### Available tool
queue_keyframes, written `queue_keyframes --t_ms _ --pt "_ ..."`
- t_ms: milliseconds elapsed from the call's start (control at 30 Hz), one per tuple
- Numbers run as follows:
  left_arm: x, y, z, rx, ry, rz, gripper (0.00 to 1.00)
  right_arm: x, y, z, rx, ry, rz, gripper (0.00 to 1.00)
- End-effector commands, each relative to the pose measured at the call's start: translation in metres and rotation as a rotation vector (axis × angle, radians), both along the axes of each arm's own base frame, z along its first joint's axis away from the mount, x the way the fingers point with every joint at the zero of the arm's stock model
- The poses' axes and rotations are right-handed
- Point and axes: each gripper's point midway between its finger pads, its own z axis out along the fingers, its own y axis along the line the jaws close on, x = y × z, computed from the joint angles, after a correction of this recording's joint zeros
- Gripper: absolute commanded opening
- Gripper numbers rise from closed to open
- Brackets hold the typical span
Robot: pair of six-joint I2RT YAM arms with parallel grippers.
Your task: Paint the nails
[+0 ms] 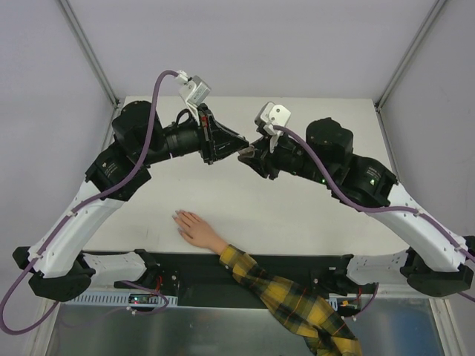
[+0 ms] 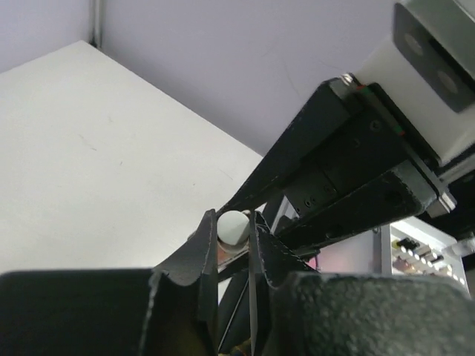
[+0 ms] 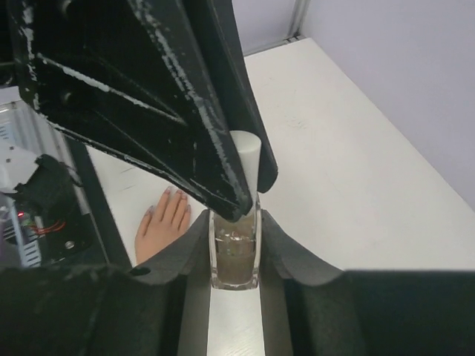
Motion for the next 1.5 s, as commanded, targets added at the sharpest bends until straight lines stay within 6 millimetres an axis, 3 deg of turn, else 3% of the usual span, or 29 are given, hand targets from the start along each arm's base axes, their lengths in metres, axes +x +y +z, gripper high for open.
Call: queue_keyframes --t_ms 0,33,67,100,200,267,400,433,467,633,667,700,767,833,967,1100,1367,1467 --pt "-0.051 -0.012 0.009 0.004 -0.132 -0.344 0.0 -0.066 0.014 0.032 0.167 0.103 0.511 0.0" --pt "-0.084 -0.009 0.01 -0.007 -0.148 -0.553 0.0 -0.084 0.013 0.034 0.2 0.22 0.622 0.0" --pt "-0.099 -0.006 0.009 -0.013 -0.164 -0.649 0.0 -0.098 0.011 0.032 0.204 0.274 0.737 0.0" --pt "-0.107 -0.004 0.006 -0.015 -0.161 -0.711 0.0 -0.119 0.004 0.04 0.222 0.264 0.875 0.0" --pt "-0.125 0.005 0.008 -0.034 -0.197 -0.809 0.0 -0.141 -0.005 0.051 0.276 0.309 0.966 0.0" --pt "-0.128 0.008 0.011 -0.044 -0.219 -0.816 0.0 -0.144 -0.009 0.053 0.278 0.308 0.968 0.0" --pt "-0.124 0.011 0.026 -0.06 -0.258 -0.735 0.0 -0.129 -0.012 0.048 0.273 0.322 0.87 0.0" --pt "-0.121 0.012 0.029 -0.061 -0.254 -0.713 0.1 -0.125 -0.012 0.045 0.26 0.291 0.843 0.0" --pt "-0.119 0.013 0.032 -0.066 -0.246 -0.682 0.36 -0.12 -0.012 0.042 0.245 0.258 0.819 0.0" --pt "-0.088 0.016 0.042 -0.075 -0.238 -0.418 0.8 -0.087 -0.017 0.034 0.201 0.195 0.575 0.0" --pt "-0.084 0.02 0.043 -0.08 -0.238 -0.37 0.84 -0.083 -0.017 0.033 0.193 0.184 0.542 0.0" --pt "-0.068 0.022 0.046 -0.081 -0.231 -0.262 0.85 -0.069 -0.019 0.029 0.176 0.162 0.454 0.0" --pt "-0.056 0.027 0.046 -0.081 -0.21 -0.173 0.84 -0.065 -0.017 0.028 0.152 0.125 0.405 0.0" --pt "-0.04 0.031 0.047 -0.085 -0.181 -0.071 0.79 -0.043 -0.02 0.022 0.107 0.066 0.264 0.0" --pt "-0.024 0.029 0.043 -0.081 -0.129 -0.002 0.74 -0.029 -0.015 0.021 0.055 -0.017 0.133 0.0" --pt "-0.017 0.024 0.038 -0.067 -0.108 0.025 0.7 -0.01 -0.019 0.027 0.041 -0.074 0.001 0.0" --pt "-0.017 0.012 0.025 -0.014 -0.111 0.023 0.66 -0.006 -0.012 0.03 0.005 -0.101 -0.035 0.0" --pt "-0.014 0.009 0.019 0.026 -0.124 0.038 0.57 -0.007 -0.009 0.032 0.0 -0.109 -0.033 0.0"
